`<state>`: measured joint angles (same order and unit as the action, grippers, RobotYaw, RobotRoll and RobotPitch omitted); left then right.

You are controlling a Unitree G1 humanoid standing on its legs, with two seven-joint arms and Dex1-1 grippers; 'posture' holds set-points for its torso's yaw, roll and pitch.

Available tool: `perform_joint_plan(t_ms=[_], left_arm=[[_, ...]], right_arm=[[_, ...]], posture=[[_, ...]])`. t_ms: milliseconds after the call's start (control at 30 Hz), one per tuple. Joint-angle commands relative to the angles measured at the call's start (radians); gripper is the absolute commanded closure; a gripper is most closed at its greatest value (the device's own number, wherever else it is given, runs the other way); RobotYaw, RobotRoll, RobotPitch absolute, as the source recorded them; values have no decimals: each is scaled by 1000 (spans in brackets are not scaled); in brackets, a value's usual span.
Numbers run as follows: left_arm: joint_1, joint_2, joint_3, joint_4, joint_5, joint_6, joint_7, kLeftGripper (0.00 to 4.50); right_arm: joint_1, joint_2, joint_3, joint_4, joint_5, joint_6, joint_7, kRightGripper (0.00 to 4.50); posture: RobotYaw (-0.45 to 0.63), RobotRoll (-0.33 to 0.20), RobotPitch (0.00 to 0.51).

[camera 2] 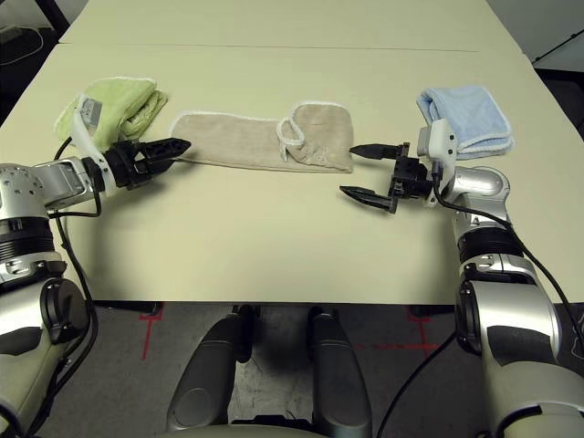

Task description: Fold the towel and set it aside.

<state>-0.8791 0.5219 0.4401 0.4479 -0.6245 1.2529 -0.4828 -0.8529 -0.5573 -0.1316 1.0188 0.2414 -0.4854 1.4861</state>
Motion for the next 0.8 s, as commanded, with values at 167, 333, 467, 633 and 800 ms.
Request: perform_joint_plan(t_ms=[167, 333, 467, 633, 800], left_arm=[[11, -7, -19, 56, 23, -26, 37, 2864], [8, -7, -11, 65, 17, -43, 48, 4459], [5, -12, 3, 72, 16, -71, 67, 4459], [-1, -1, 3, 57, 7, -74, 67, 4459], [0, 15, -16, -48, -28, -17, 47, 4459]], right_arm=[[15, -16, 5, 0, -6, -8, 7, 0], [14, -16, 7, 2, -7, -9, 7, 0], [13, -15, 8, 2, -9, -8, 6, 0], [12, -14, 8, 1, -9, -7, 4, 0], [5, -14, 5, 11, -10, -6, -4, 0]], posture=[[36, 0, 221], [39, 0, 218], [40, 0, 217], [40, 0, 214], [44, 0, 212]])
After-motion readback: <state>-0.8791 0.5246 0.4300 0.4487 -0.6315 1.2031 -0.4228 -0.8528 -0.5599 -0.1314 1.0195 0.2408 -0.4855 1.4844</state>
